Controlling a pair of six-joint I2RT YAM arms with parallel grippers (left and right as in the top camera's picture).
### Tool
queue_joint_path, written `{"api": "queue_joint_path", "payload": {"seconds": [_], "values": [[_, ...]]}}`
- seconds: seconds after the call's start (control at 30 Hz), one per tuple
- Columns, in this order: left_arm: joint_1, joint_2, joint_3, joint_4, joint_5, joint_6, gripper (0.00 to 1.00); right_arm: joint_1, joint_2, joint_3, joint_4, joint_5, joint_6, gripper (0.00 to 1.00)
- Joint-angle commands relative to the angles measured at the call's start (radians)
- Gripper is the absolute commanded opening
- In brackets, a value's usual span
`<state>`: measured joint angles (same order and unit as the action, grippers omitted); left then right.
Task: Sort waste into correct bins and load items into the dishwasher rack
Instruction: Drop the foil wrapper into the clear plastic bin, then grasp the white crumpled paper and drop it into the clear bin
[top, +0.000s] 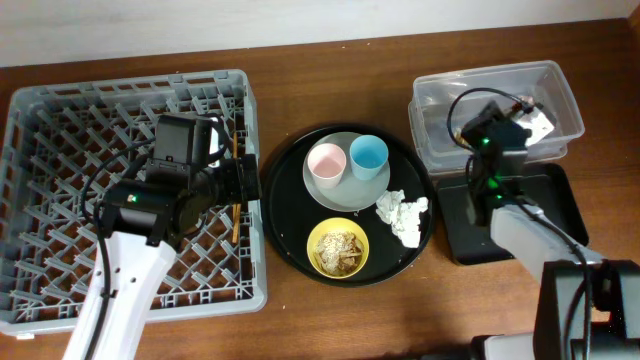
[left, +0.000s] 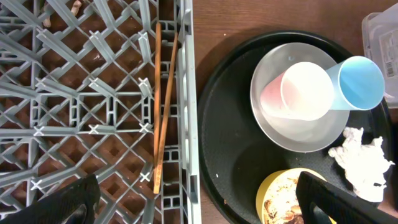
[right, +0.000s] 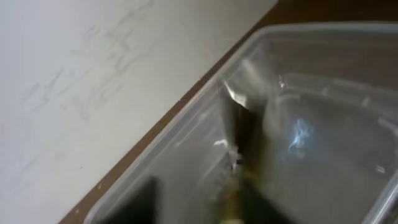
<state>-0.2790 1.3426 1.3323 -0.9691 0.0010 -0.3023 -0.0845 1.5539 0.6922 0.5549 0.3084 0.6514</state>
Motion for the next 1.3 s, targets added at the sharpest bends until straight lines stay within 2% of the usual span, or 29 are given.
{"api": "queue_joint_path", "payload": {"seconds": [0.0, 0.03, 0.07, 0.1, 0.17, 0.2, 0.27, 0.37, 0.4, 0.47, 0.5, 0.6, 0.7, 0.83, 1.03, 1.2, 1.27], "values": [[0.0, -0.006, 0.008, 0.002, 0.003, 0.001, 0.99, -0.067, -0.031, 0.127, -0.156, -0.325, -0.199, 0.99], [0.0, -0.006, 0.008, 0.002, 0.003, 0.001, 0.99, -0.084, -0.036, 0.186, -0.274, -0.343, -0.2, 0.99], [0.0, -0.006, 0.008, 0.002, 0.003, 0.001, 0.99, -0.107, -0.038, 0.296, -0.459, -0.368, -0.224, 0.98], [0.0, -0.006, 0.008, 0.002, 0.003, 0.001, 0.99, -0.12, -0.038, 0.462, -0.718, -0.391, -0.299, 0.99], [0.0, -0.006, 0.008, 0.002, 0.003, 0.001, 0.99, -0.116, -0.038, 0.661, -1.015, -0.402, -0.337, 0.99], [0.0, -0.006, 0.008, 0.002, 0.003, 0.001, 0.99, -0.111, -0.039, 0.76, -1.18, -0.457, -0.37, 0.99], [0.0, -0.006, 0.008, 0.002, 0.003, 0.001, 0.99, -0.109, -0.039, 0.964, -1.549, -0.691, -0.461, 0.99], [0.0, -0.006, 0.008, 0.002, 0.003, 0.001, 0.99, -0.103, -0.039, 1.019, -1.804, -0.813, -0.504, 0.99], [0.0, -0.006, 0.008, 0.002, 0.003, 0.001, 0.99, -0.09, -0.039, 1.004, -1.919, -0.786, -0.537, 0.95], [0.0, -0.006, 0.008, 0.002, 0.003, 0.001, 0.99, -0.032, -0.039, 0.957, -2.008, -0.714, -0.543, 0.89], [0.0, -0.006, 0.008, 0.002, 0.003, 0.001, 0.99, 0.0, -0.039, 0.93, -2.02, -0.692, -0.543, 0.85], [0.001, -0.006, 0.008, 0.002, 0.003, 0.001, 0.99, 0.12, -0.039, 0.814, -1.999, -0.614, -0.526, 0.8], [0.0, -0.006, 0.008, 0.002, 0.003, 0.001, 0.99, 0.25, -0.039, 0.631, -1.831, -0.461, -0.363, 0.8], [0.0, -0.006, 0.008, 0.002, 0.003, 0.001, 0.99, 0.365, -0.028, 0.448, -1.564, -0.429, -0.343, 0.81], [0.0, -0.006, 0.008, 0.002, 0.003, 0.001, 0.99, 0.412, 0.016, 0.302, -1.335, -0.249, -0.32, 0.8], [0.0, -0.006, 0.008, 0.002, 0.003, 0.001, 0.99, 0.412, 0.091, 0.259, -1.215, -0.248, -0.32, 0.8], [0.0, -0.006, 0.008, 0.002, 0.003, 0.001, 0.99, 0.412, 0.143, 0.259, -1.183, -0.251, -0.32, 0.76]]}}
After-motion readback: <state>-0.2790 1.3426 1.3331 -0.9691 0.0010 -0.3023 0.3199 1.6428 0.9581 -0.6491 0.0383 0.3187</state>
